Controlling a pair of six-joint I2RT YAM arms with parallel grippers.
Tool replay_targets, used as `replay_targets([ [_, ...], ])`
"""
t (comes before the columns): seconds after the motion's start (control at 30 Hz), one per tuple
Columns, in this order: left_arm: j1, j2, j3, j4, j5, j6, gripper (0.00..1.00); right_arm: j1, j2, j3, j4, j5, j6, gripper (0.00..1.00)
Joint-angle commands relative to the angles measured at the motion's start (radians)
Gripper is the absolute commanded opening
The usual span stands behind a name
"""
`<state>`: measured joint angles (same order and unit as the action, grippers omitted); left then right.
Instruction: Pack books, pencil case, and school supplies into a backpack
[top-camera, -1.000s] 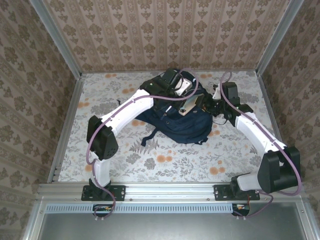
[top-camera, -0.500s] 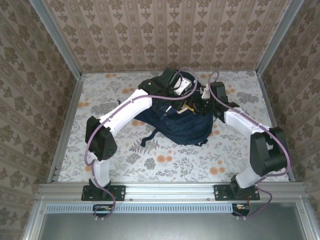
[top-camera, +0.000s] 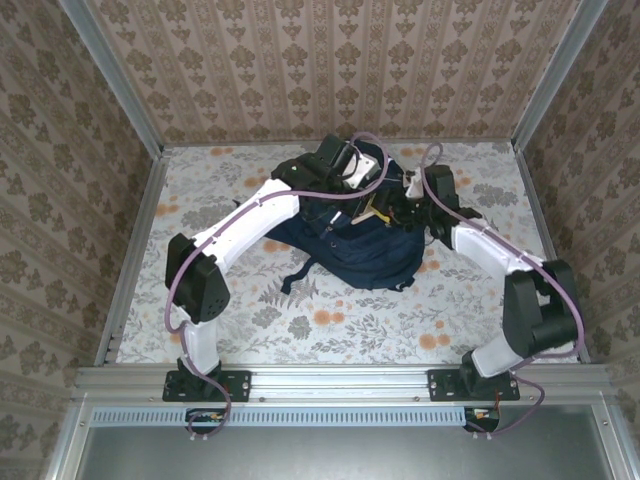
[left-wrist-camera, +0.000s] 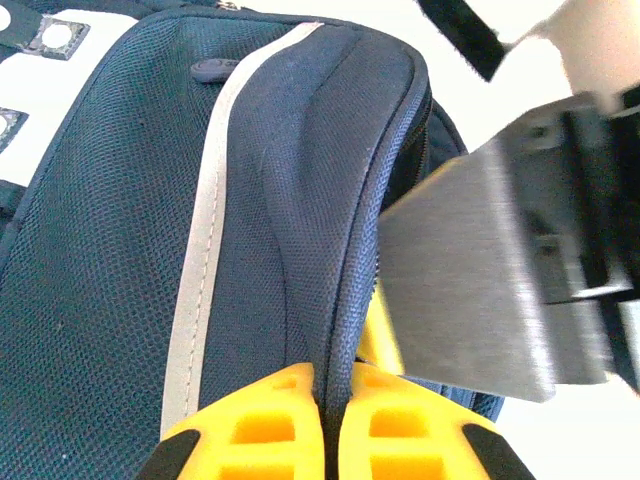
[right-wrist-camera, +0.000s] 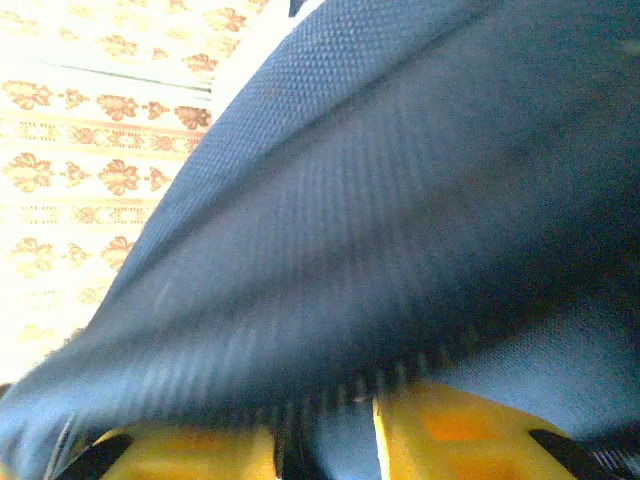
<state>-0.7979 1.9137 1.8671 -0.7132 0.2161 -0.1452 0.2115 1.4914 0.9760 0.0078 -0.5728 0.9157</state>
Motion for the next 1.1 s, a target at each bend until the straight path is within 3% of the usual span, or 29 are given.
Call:
replay_targets([
  [0.0,-0.018,-0.055,-0.002,0.051,0.073,-0.019,0.00,-0.026,-0.094,-0.045,-0.112,0.090,-0.035,0.32],
  [0.1,-0.028,-0.051,-0.005,0.048,0.046,0.005,0.00,-0.027,-0.126,-0.056,-0.183,0.172,-0.049,0.32],
  [0.27,-0.055,-0.036,0.003,0.022,-0.015,0.047,0.00,-0.029,-0.069,-0.032,-0.147,0.185,-0.021,0.30],
  [0.43,-0.057,-0.038,-0.040,0.009,-0.046,0.045,0.00,-0.033,-0.016,0.010,-0.125,0.212,-0.012,0.35],
  [0.73,-0.060,-0.044,-0.052,0.032,0.051,0.047,0.00,-0.031,0.116,0.039,0.027,0.110,0.080,0.21],
  [1.07,-0.067,-0.018,-0.039,0.018,0.092,0.045,0.00,0.032,0.205,0.029,0.309,0.002,0.193,0.18],
])
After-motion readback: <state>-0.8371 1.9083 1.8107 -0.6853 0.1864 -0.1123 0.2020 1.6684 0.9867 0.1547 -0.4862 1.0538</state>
